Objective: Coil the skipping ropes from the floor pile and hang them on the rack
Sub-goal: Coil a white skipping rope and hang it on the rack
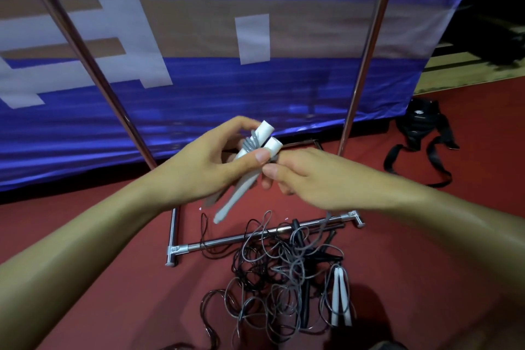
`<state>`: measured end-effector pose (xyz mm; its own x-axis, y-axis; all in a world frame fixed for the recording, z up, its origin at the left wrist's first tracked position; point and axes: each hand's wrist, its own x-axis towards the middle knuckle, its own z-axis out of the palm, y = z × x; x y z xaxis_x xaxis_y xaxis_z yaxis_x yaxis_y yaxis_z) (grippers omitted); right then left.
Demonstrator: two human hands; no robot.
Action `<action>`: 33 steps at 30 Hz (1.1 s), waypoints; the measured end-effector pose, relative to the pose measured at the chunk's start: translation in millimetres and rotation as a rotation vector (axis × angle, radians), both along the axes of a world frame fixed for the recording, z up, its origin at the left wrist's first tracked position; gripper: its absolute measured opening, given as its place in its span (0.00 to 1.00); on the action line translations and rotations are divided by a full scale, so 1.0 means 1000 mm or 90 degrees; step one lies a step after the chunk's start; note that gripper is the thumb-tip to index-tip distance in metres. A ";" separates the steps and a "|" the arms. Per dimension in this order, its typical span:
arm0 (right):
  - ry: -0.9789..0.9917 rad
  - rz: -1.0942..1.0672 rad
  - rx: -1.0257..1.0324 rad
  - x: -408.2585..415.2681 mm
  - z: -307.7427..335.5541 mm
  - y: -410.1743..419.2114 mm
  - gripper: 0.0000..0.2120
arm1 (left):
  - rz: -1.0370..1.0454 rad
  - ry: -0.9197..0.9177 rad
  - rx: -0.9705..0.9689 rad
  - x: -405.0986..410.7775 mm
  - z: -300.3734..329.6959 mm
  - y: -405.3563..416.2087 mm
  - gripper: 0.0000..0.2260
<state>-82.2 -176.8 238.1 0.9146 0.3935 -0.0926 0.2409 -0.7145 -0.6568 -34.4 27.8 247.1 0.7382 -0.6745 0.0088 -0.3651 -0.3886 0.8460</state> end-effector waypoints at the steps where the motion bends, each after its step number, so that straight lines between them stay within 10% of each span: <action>1: -0.011 0.016 -0.008 0.002 0.000 -0.003 0.14 | -0.014 -0.009 0.009 0.001 0.000 0.001 0.18; 16: -0.101 0.072 -0.178 0.004 0.015 -0.012 0.12 | -0.107 -0.262 0.270 0.005 0.009 0.000 0.20; 25: -0.135 0.032 -0.159 0.000 0.016 -0.006 0.07 | -0.136 -0.023 0.329 -0.006 -0.002 -0.010 0.19; 33: -0.065 -0.104 0.117 0.000 0.015 -0.004 0.02 | 0.011 0.120 0.066 -0.004 0.005 -0.006 0.12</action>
